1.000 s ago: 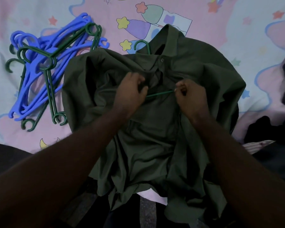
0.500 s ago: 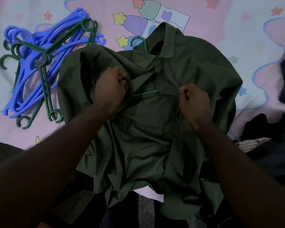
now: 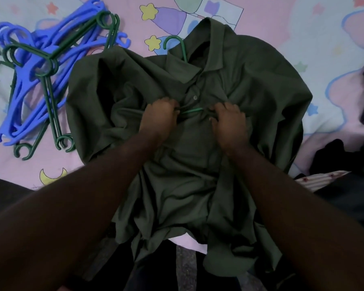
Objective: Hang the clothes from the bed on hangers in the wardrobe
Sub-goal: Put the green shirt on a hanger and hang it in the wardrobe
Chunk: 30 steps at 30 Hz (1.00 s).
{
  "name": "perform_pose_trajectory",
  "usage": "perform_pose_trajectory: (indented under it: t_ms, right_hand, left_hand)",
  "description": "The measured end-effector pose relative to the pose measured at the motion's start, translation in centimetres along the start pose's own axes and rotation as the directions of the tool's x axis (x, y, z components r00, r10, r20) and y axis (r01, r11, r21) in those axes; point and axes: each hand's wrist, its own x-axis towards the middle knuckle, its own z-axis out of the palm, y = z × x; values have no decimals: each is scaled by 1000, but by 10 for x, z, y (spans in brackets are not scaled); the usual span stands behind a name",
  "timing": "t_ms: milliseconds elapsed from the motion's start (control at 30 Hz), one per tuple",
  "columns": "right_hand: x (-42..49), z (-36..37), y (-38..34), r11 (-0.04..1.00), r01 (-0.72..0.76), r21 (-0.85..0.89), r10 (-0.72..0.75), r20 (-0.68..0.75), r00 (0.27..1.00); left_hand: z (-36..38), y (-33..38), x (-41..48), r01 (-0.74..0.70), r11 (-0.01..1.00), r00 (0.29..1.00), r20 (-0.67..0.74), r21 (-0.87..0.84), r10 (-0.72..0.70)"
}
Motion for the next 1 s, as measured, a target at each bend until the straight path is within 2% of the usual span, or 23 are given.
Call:
perform_pose_trajectory:
  t_ms: [33,100,167,233,267,300,367,433,500,567,667,900,1000]
  right_hand:
    - [3,-1,1,1000,-7,29,7,-21,1000]
    - [7,-10,-1,990,-40,136,46,-44,998]
    - [5,-23,-3,961,-70,266,87,-54,995]
    - [-2,-36,-1,967,-96,234,95,17,995]
    - [-6,-40,0,985,-116,126,104,99,990]
    - [-12,-41,0,992,-128,-4,126,174,977]
    - [-21,-40,0,981,-130,-141,156,195,968]
    - [-23,-38,-4,990,-98,-100,107,89,990]
    - [-17,-32,-13,999,-50,16,49,34,998]
    - [-10,-19,-17,993,-45,110,41,40,998]
    - [-6,1,-14,988,-100,119,91,77,993]
    - [0,11,-16,996,-87,-36,88,33,996]
    - [7,3,-12,989,-144,30,142,36,989]
  left_hand:
    - [-3,-1,0,-9,991,1000,5,-133,9]
    - [-14,1,-6,45,907,993,115,-418,4]
    - [-22,-1,-12,101,843,973,227,-529,26]
    - [-23,-6,-19,79,947,959,282,-312,13]
    - [-20,-9,-22,66,977,966,260,-202,-12]
    - [-17,-10,-24,70,980,980,196,-187,-33]
    - [-14,-4,-27,46,947,999,12,-319,-44]
    - [-14,9,-22,-28,911,990,-141,-410,-33]
    - [-9,20,-13,-70,896,979,-201,-439,-22]
    - [3,26,-3,-14,873,989,-137,-488,-61]
    - [26,25,7,155,880,988,48,-449,-149]
    - [39,27,2,176,891,980,-12,-418,-199]
    - [38,29,-6,192,856,978,20,-480,-207]
